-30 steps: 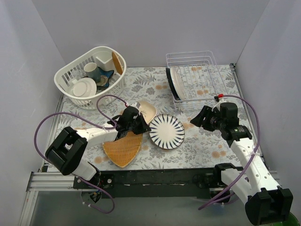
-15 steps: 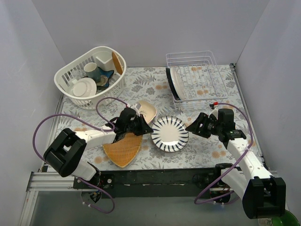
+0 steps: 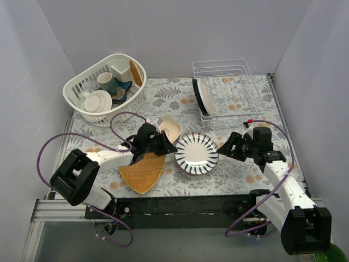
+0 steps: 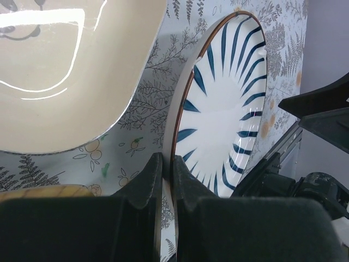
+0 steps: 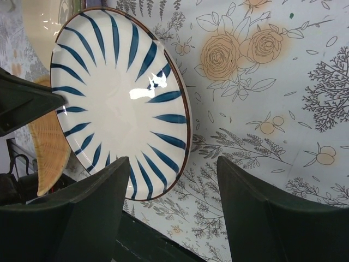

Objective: Load the plates into the dish rack
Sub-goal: Pick up the plate at the center of the board.

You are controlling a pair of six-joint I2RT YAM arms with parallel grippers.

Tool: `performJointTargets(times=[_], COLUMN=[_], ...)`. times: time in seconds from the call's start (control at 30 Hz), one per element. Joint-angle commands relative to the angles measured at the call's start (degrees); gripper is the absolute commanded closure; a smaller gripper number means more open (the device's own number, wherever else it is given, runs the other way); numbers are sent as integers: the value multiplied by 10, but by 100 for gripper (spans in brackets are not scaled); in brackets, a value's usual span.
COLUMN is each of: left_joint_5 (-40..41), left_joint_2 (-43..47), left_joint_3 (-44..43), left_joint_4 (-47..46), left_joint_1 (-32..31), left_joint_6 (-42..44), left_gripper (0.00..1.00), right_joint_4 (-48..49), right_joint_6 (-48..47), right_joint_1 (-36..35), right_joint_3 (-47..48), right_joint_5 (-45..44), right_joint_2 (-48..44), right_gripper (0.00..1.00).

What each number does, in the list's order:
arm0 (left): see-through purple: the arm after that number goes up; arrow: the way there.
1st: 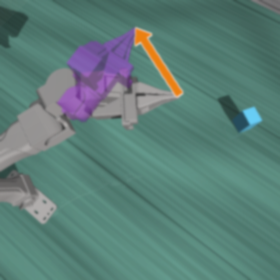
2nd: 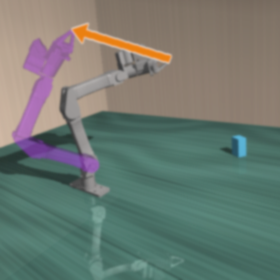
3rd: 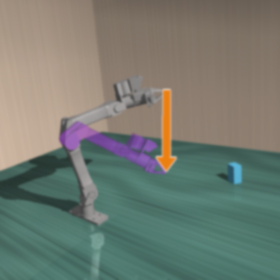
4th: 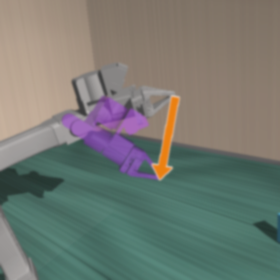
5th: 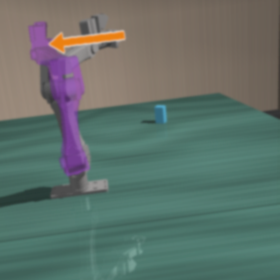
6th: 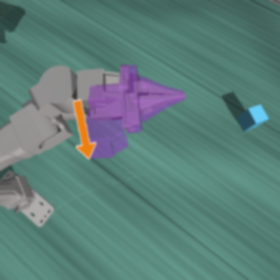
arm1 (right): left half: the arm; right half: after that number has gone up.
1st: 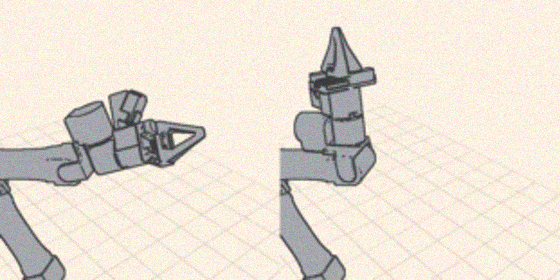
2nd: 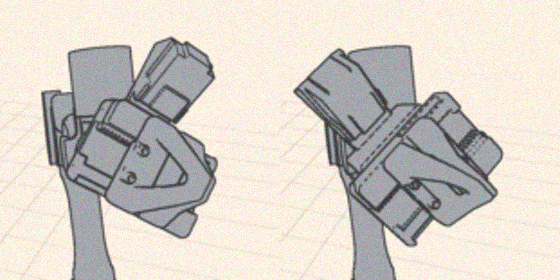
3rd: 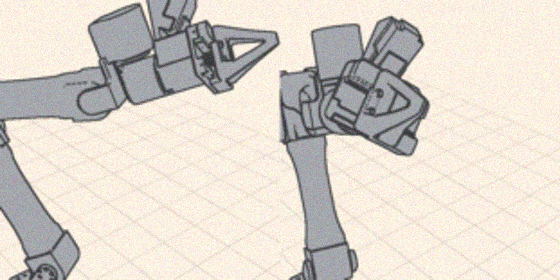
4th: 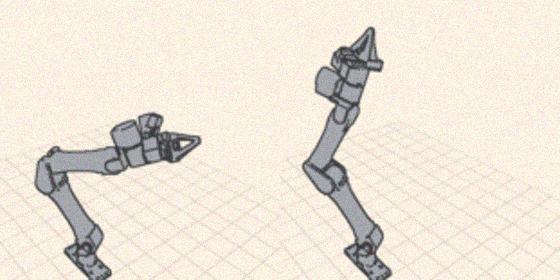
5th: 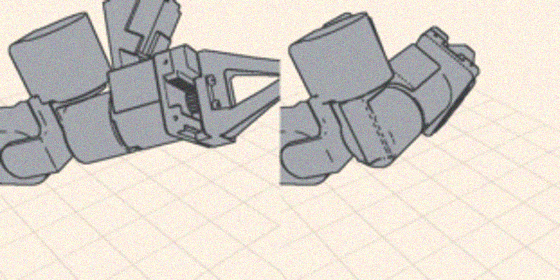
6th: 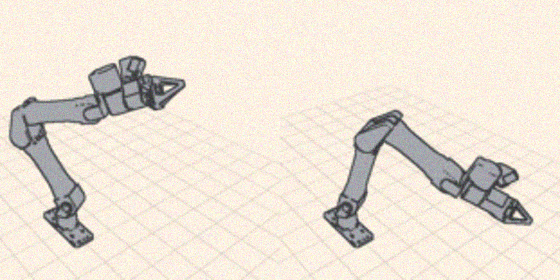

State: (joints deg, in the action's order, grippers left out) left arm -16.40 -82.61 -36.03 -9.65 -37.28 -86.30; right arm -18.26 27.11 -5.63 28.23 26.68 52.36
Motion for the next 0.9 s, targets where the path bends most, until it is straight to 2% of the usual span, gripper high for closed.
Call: performJointTargets(times=[0.0, 0.4, 0.87], left_joint_5=[-43, -61, -93], left_joint_2=[52, 70, 70], left_joint_3=[-39, -41, -15], left_joint_4=[-61, -71, -132], left_joint_1=[5, 10, 11], left_joint_6=[-12, -27, -69], left_gripper=[100, 100, 100], right_joint_4=[22, 102, 332], right_joint_6=[-7, 24, 158], right_joint_1=[4, 9, 12], right_joint_3=[-7, -60, -157], right_joint_5=[12, 61, 172], right_joint_2=[-13, -16, -9], right_gripper=[27, 27, 27])
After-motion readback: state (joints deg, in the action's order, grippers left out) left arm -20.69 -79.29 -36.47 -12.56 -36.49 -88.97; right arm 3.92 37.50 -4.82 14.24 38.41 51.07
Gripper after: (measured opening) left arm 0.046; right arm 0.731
